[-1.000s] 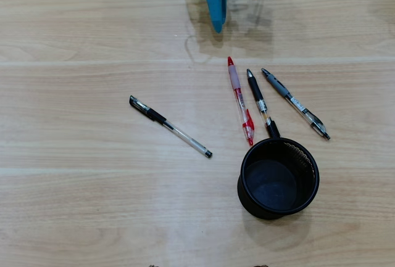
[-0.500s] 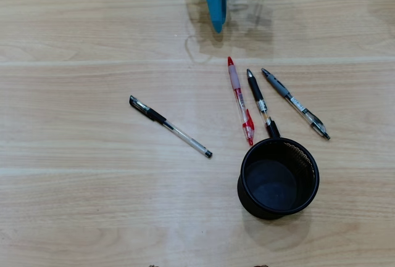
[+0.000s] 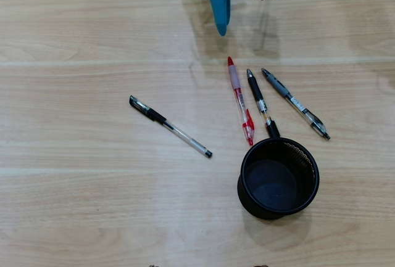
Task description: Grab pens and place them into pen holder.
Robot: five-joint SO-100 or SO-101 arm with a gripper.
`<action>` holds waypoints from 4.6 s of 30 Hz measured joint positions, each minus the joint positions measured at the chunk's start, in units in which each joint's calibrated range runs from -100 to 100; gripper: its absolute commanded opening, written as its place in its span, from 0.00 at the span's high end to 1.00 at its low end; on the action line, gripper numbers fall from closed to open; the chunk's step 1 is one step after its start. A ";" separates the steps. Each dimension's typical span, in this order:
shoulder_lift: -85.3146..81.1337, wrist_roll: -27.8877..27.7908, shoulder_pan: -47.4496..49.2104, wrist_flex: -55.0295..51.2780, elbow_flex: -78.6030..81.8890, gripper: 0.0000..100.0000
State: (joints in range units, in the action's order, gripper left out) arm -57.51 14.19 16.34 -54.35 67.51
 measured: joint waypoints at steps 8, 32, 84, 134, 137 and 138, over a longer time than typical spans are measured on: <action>48.50 0.00 -15.79 -15.93 -47.01 0.68; 97.08 7.36 -20.85 -23.94 -94.64 0.68; 75.16 10.85 -28.79 -43.07 -94.11 0.98; 119.26 7.72 -21.36 -4.57 -128.02 0.75; 119.09 11.11 -21.36 -7.58 -128.20 0.75; 119.09 12.21 -21.36 -8.53 -128.29 0.75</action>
State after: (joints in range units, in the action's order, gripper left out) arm 61.57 26.40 -5.02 -62.88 -60.78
